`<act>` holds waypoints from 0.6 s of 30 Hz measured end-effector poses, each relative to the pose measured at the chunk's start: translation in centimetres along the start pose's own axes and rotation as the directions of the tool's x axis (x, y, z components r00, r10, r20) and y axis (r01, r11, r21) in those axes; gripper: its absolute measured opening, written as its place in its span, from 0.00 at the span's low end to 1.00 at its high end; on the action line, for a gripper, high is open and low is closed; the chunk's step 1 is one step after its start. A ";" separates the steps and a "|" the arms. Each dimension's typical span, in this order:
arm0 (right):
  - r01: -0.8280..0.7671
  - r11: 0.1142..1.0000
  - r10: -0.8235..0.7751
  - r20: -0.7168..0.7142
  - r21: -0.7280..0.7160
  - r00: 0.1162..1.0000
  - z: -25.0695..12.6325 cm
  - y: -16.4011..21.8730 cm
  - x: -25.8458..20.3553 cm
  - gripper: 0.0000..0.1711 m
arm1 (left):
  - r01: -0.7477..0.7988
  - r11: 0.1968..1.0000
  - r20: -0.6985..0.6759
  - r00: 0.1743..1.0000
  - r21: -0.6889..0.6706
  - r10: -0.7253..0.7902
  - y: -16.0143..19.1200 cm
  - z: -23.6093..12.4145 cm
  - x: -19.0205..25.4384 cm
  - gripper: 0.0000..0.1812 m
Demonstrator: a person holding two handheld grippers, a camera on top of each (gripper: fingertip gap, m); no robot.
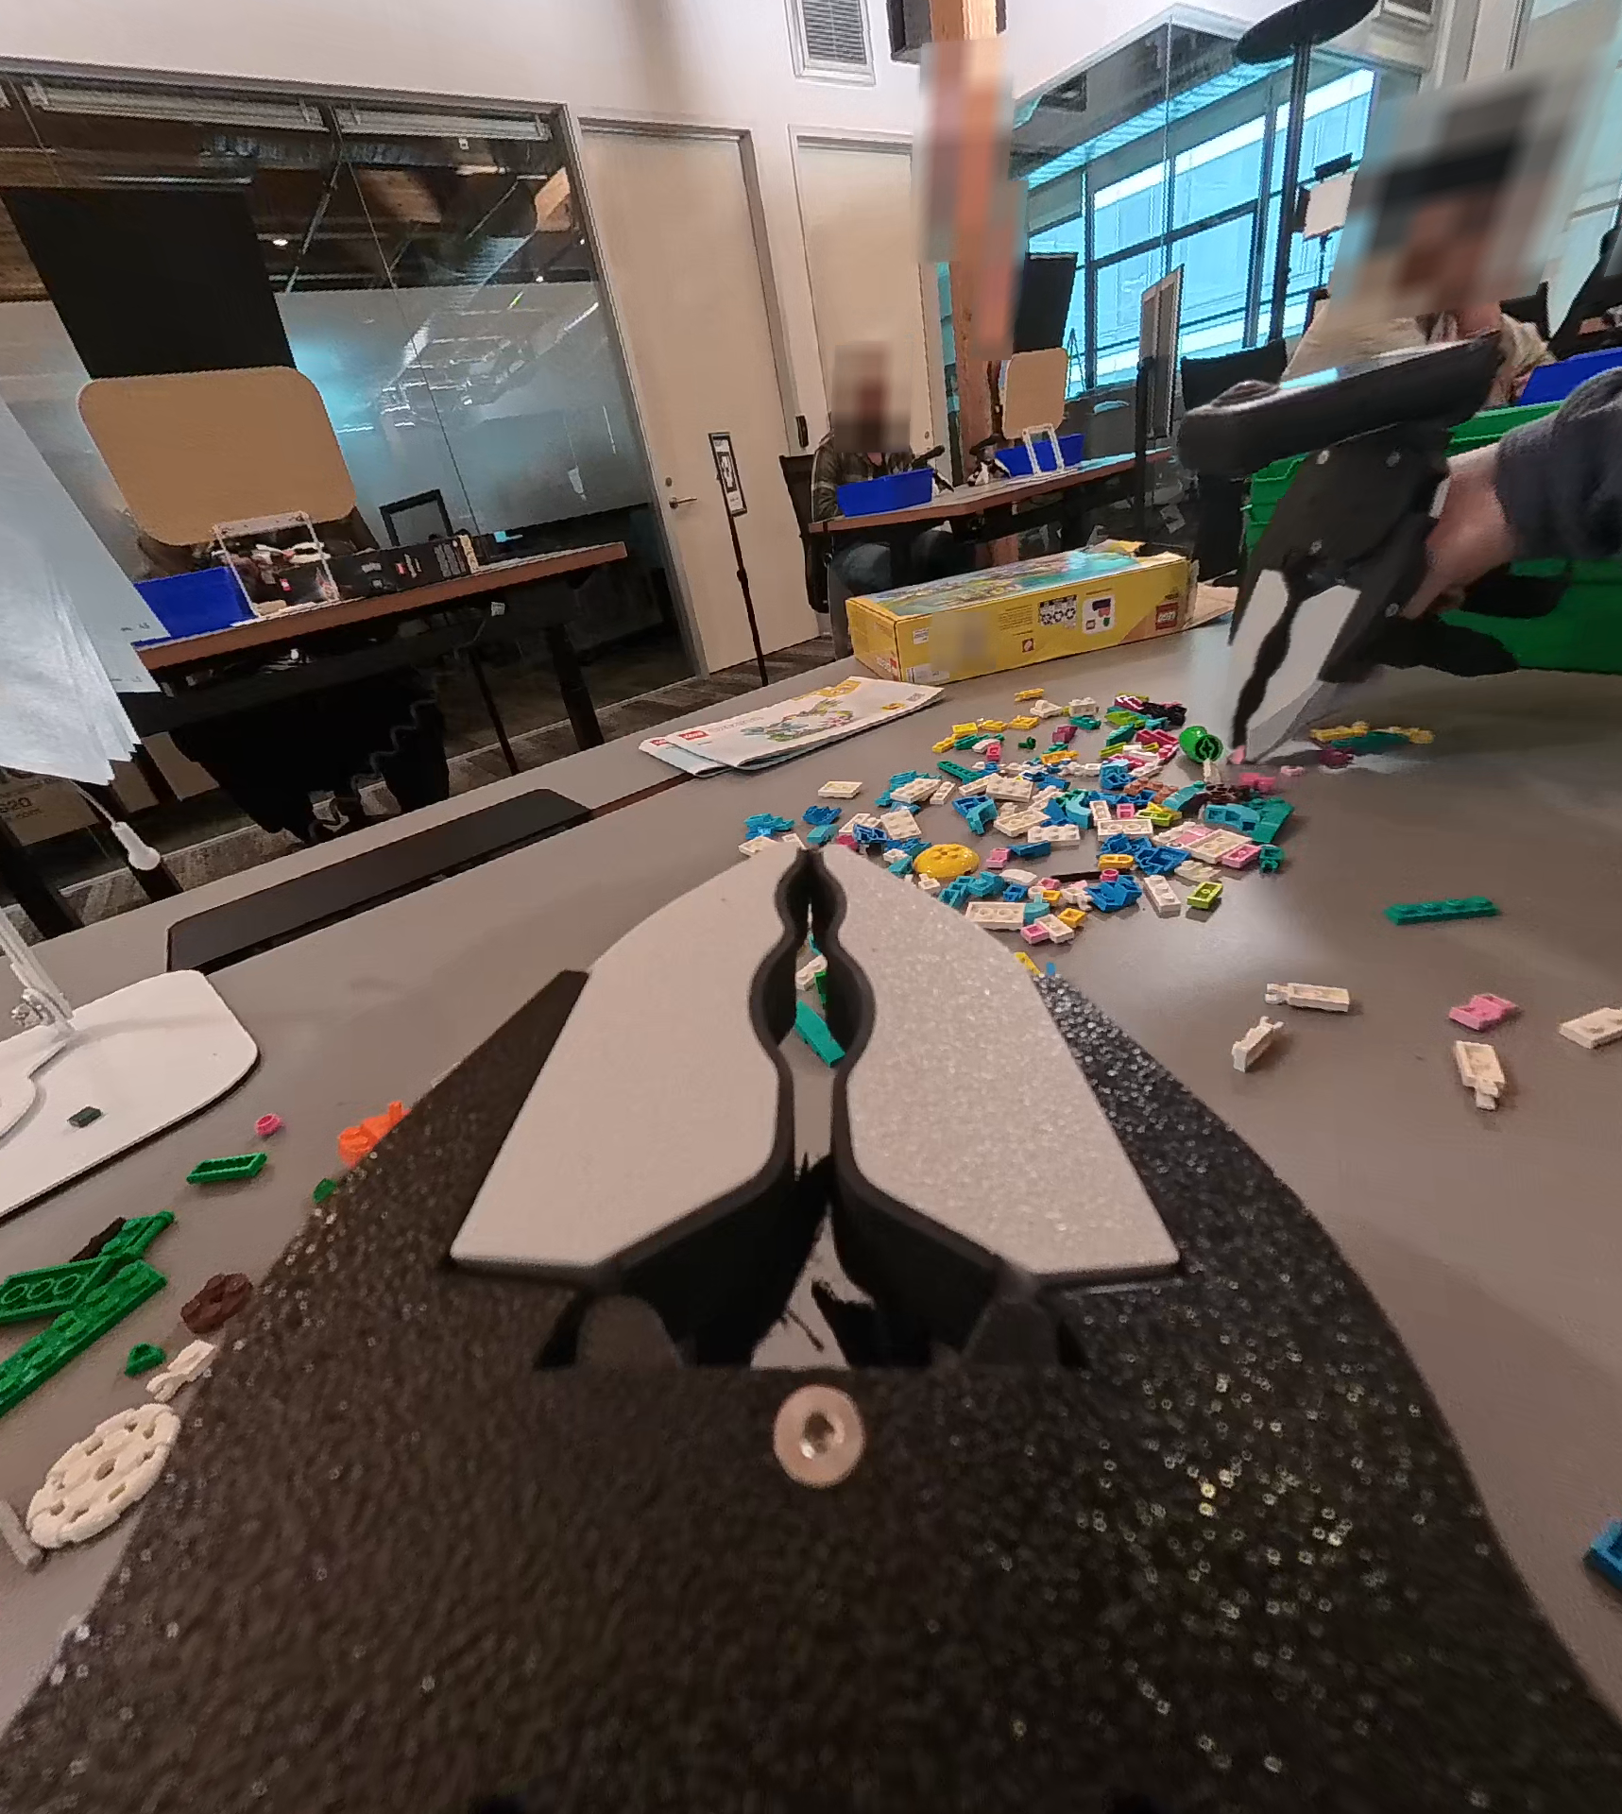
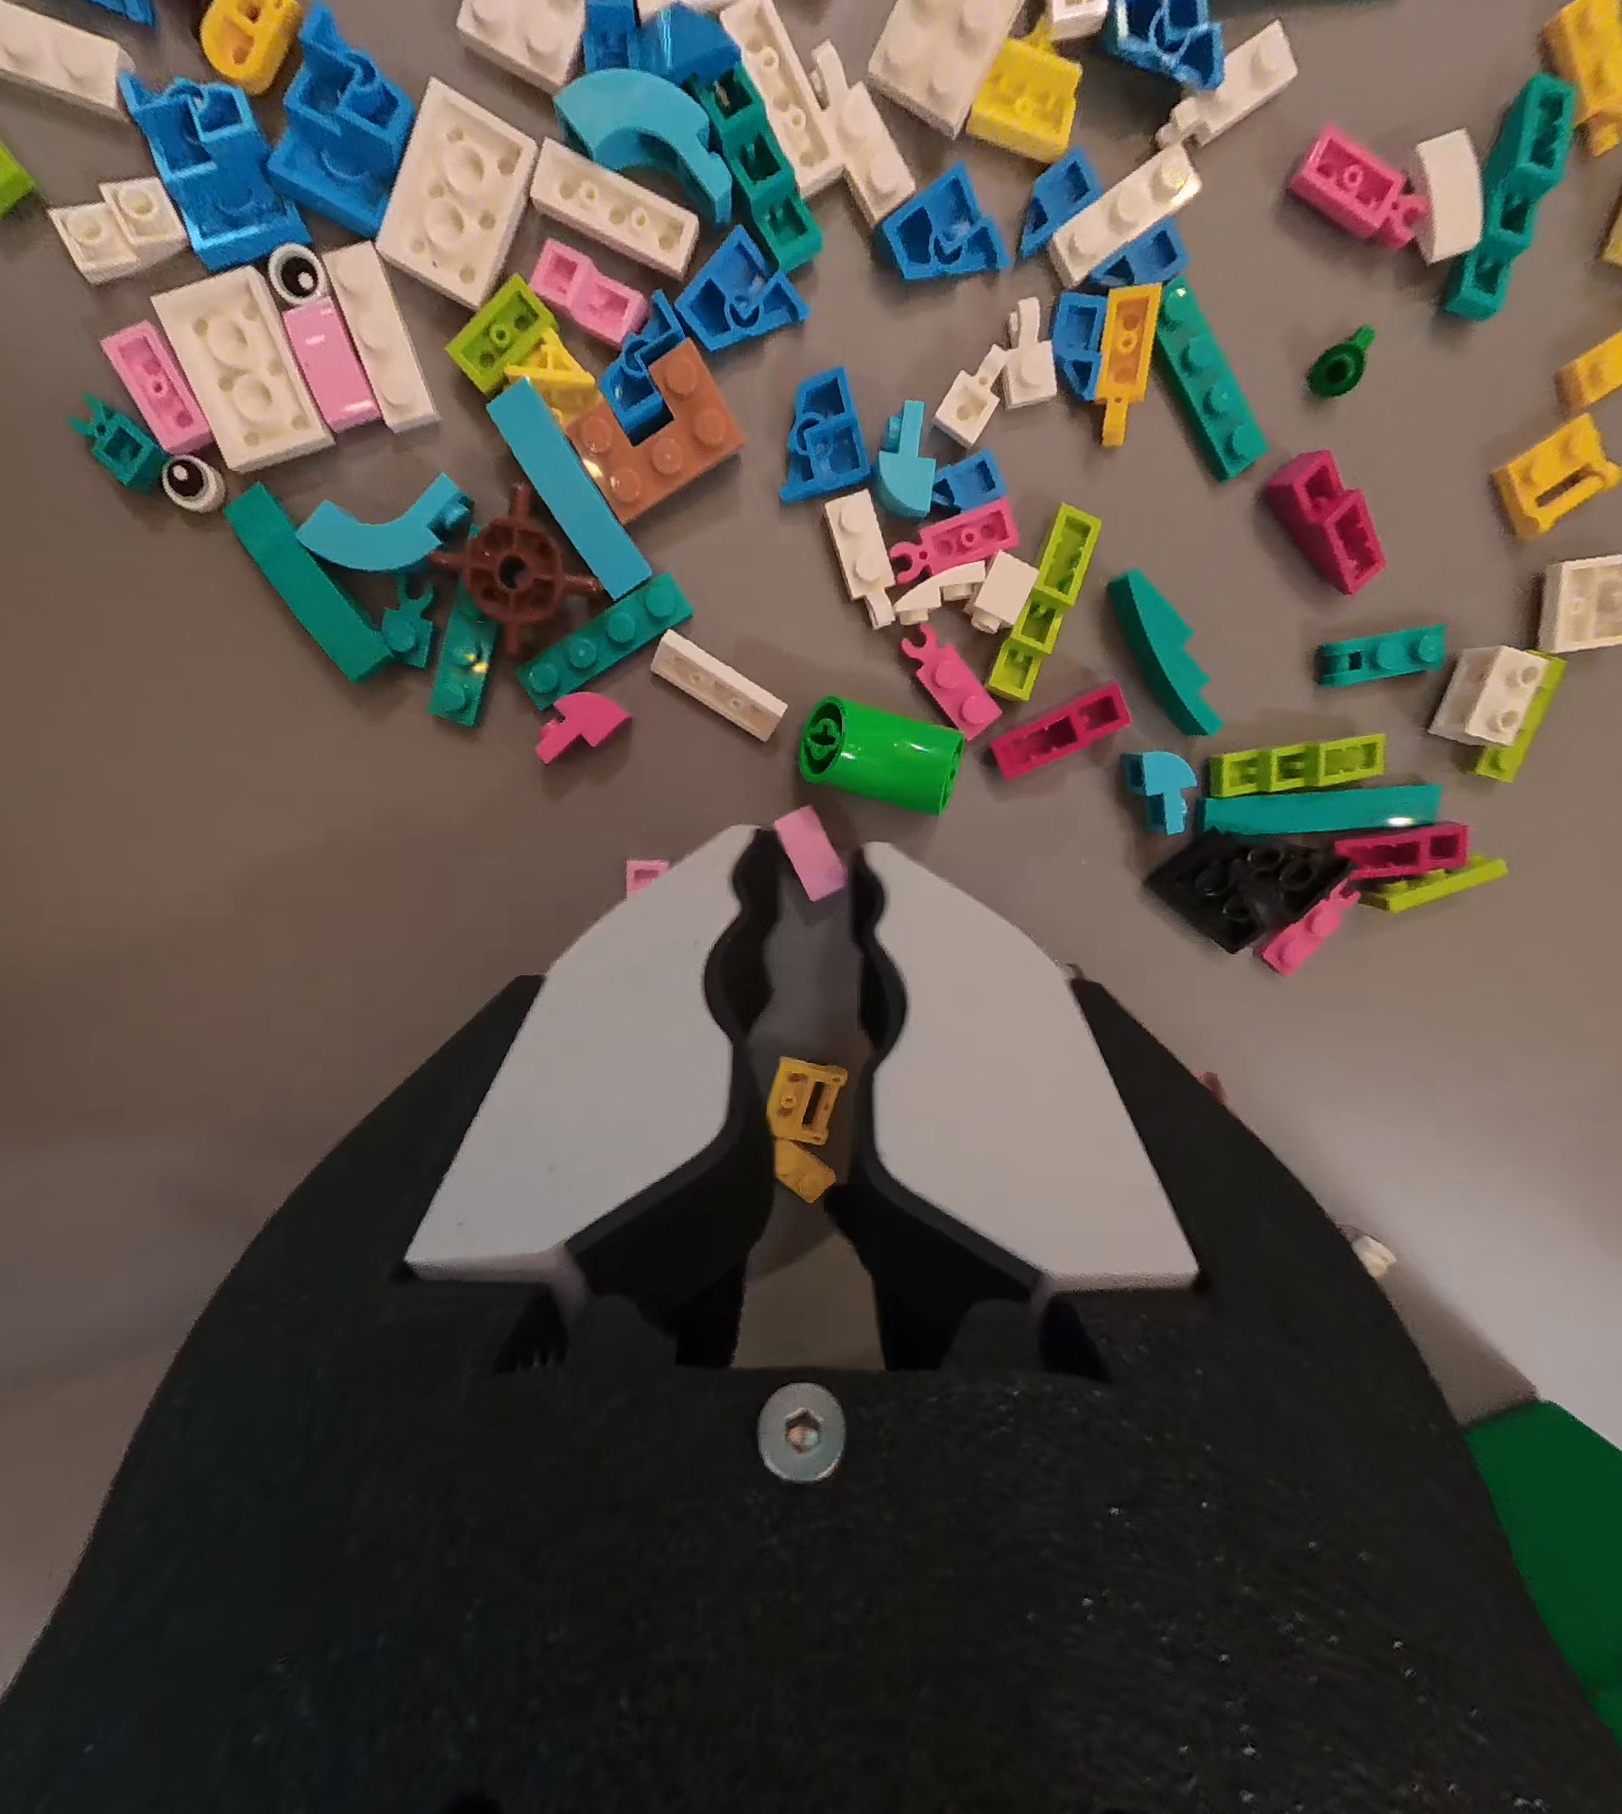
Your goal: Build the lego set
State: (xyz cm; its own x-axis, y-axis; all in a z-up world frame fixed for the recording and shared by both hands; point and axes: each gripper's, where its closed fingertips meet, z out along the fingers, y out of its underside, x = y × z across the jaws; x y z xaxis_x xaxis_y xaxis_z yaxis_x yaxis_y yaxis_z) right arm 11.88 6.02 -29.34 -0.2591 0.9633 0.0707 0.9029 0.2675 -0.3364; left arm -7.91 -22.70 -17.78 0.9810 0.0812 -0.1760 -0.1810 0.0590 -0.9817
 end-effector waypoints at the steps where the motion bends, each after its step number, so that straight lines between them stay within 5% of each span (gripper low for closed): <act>1: -0.005 1.000 0.005 0.012 -0.008 1.000 0.0 0.1 -0.1 0.05 | 0.000 1.000 0.000 1.000 0.000 0.000 0.0 0.0 0.0 0.00; 6: 0.009 0.996 -0.012 0.031 0.090 0.999 -1.5 -1.6 -2.1 0.04 | 0.003 1.000 -0.002 1.000 0.001 -0.003 0.0 0.0 0.0 0.00; 12: 0.233 0.953 -0.260 0.124 0.195 0.958 -2.0 -5.6 -12.7 0.04 | 0.012 1.000 -0.004 1.000 -0.003 -0.012 0.1 0.1 0.0 0.00; 18: 0.384 0.892 -0.402 0.030 0.239 0.915 -1.2 -7.8 -17.8 0.04 | 0.013 1.000 -0.005 1.000 -0.005 -0.013 0.1 0.1 0.0 0.00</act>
State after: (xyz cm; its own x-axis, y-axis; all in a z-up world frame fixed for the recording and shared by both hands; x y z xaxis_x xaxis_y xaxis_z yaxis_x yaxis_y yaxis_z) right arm 9.91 -13.18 -26.82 -0.6105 0.7733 0.1714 0.6242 0.6029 -0.4969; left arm -7.94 -22.64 -17.89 0.9836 0.0759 -0.1634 -0.1677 0.0552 -0.9843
